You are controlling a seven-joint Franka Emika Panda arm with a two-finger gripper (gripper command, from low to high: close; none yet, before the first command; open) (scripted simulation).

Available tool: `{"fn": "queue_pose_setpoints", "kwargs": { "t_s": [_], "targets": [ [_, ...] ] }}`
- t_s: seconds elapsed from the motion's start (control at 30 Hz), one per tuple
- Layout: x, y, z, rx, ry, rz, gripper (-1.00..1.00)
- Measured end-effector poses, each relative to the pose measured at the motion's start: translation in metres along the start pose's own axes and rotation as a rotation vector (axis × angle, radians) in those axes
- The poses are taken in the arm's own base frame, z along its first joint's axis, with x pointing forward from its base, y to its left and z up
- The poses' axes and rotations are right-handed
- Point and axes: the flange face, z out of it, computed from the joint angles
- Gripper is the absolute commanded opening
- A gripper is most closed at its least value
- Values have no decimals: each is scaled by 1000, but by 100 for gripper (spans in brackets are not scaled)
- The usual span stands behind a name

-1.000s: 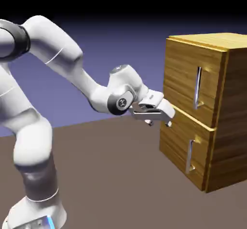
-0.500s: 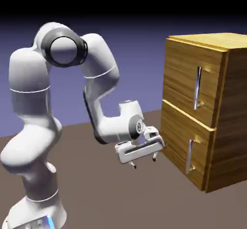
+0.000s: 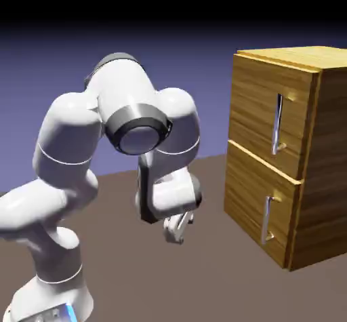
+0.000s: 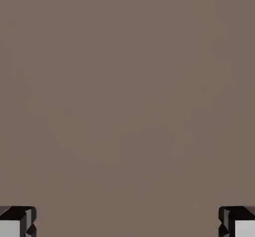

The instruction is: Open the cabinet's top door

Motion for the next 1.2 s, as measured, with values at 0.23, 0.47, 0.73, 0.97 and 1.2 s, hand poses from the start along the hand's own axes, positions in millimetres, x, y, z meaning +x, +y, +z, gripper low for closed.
{"fn": "queue_pose_setpoints", "kwargs": {
  "t_s": [0.23, 0.47, 0.73, 0.97, 1.2],
  "targets": [
    [2, 35, -39, -267, 73, -304, 0],
    [-30, 82, -108, -638, -28, -531, 0],
    [-113, 119, -221, -1054, -423, -671, 0],
    [-155, 153, -259, -1164, -629, -685, 0],
    [-142, 148, -259, -1135, -690, -636, -100]
  ]
}}
